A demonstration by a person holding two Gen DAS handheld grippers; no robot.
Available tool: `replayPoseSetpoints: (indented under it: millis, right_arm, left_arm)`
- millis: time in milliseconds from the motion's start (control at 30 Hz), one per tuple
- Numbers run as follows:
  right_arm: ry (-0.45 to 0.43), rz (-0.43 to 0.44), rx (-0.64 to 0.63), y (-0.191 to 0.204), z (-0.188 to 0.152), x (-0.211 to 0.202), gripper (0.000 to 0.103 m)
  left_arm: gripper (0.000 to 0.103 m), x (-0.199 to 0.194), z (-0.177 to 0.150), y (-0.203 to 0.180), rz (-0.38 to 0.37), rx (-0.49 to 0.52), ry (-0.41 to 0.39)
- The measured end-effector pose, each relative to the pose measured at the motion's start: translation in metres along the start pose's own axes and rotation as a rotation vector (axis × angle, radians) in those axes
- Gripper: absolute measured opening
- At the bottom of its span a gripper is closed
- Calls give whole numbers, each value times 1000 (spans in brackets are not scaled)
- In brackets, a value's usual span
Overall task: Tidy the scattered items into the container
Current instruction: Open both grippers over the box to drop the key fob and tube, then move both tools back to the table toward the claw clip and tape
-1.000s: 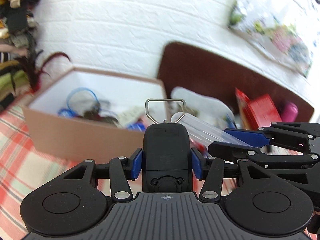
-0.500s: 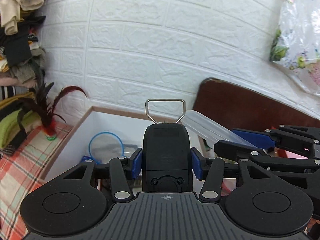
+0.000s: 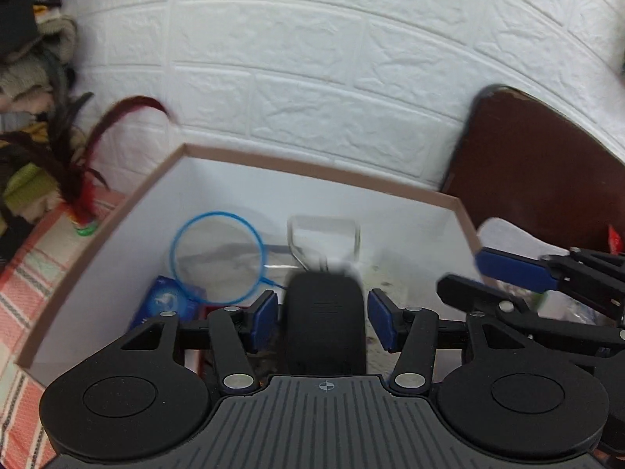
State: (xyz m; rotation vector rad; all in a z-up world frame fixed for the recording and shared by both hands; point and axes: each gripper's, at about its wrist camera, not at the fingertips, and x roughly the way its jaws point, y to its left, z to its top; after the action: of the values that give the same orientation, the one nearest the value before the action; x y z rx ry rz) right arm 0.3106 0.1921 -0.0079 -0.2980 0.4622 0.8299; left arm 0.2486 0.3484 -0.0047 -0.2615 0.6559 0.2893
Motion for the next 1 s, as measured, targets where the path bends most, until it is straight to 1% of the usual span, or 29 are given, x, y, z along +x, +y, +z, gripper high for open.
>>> replayPoseSetpoints:
  millis: [33, 67, 133, 200, 300, 433, 567, 667, 833, 867, 1000]
  right_arm:
    - [-8, -6, 9, -3, -2, 0, 57]
    - [-12, -9, 17, -6, -4, -1, 62]
    - [4, -3, 23, -10, -6, -1, 62]
    - [16, -1, 36, -13, -7, -2, 62]
    - [34, 23, 73, -15, -6, -6, 62]
    - [39, 47, 83, -14, -1, -19, 72]
    - [16, 53, 45, -11, 11, -41, 80]
    - [4, 49, 17, -9, 23, -57, 83]
    - [-16, 56, -4, -10, 43, -84, 85]
    - [-20, 60, -4, -10, 47, -89, 86]
    - [-21, 69, -18, -14, 69, -108, 86]
  left_arm:
    - [89, -4, -1, 2, 21, -10, -22]
    - [100, -9, -1, 6, 18, -30, -52]
    - [100, -21, 3, 13, -17, -77, -103]
    - [100, -28, 6, 14, -33, -99, -104]
    - [100, -34, 6, 7, -25, -73, -100]
    - [100, -42, 2, -2, -18, -42, -93]
    - [100, -58, 3, -5, -19, -45, -106]
    - [101, -75, 6, -9, -25, -46, -128]
    - [103, -106, 13, -19, -21, -24, -170]
    - [103, -111, 15, -20, -23, -29, -176]
    - [103, -132, 28, -20, -55, -80, -187]
